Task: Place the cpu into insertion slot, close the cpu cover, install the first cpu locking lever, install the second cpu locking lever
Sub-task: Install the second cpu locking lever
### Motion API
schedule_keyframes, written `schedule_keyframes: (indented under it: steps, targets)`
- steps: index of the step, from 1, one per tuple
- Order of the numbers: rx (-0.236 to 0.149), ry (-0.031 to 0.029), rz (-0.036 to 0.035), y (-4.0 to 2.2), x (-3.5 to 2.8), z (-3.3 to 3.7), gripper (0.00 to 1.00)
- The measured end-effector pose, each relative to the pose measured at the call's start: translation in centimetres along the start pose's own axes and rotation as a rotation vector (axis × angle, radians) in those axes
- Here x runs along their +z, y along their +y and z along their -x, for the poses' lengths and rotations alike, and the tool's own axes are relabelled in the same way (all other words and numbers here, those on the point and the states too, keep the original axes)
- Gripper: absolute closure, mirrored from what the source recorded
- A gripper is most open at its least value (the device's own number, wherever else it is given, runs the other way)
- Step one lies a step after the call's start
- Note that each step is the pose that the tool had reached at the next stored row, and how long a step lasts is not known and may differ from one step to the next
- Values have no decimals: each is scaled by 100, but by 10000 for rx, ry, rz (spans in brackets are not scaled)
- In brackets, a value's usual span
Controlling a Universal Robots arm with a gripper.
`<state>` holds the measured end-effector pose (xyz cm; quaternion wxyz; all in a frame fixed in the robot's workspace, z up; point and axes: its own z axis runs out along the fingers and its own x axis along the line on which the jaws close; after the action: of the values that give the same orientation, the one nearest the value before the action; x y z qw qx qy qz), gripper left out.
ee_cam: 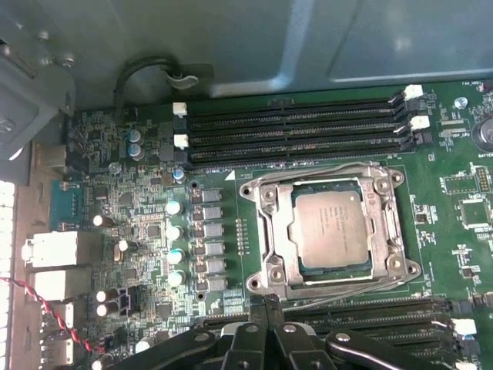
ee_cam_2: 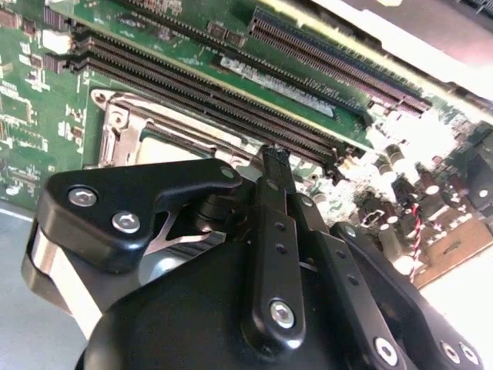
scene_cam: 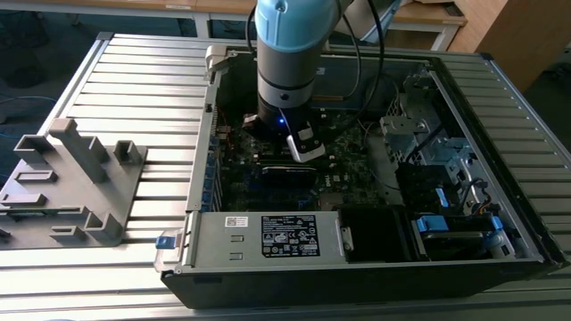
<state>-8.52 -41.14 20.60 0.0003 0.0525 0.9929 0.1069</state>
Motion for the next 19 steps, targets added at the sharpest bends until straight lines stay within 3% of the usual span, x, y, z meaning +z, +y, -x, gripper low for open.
schedule_keyframes:
  steps: [2, 4, 7, 10, 13, 19]
  targets:
    - [3, 27, 253, -1, 7, 0, 89]
    - [6, 45, 435, -4, 16, 0, 89]
    - [9, 67, 640, -8, 36, 0, 89]
    - [9, 82, 788, -13, 56, 1, 89]
    - [14, 95, 888, -20, 71, -1, 89]
    - [10, 91, 920, -11, 38, 2, 89]
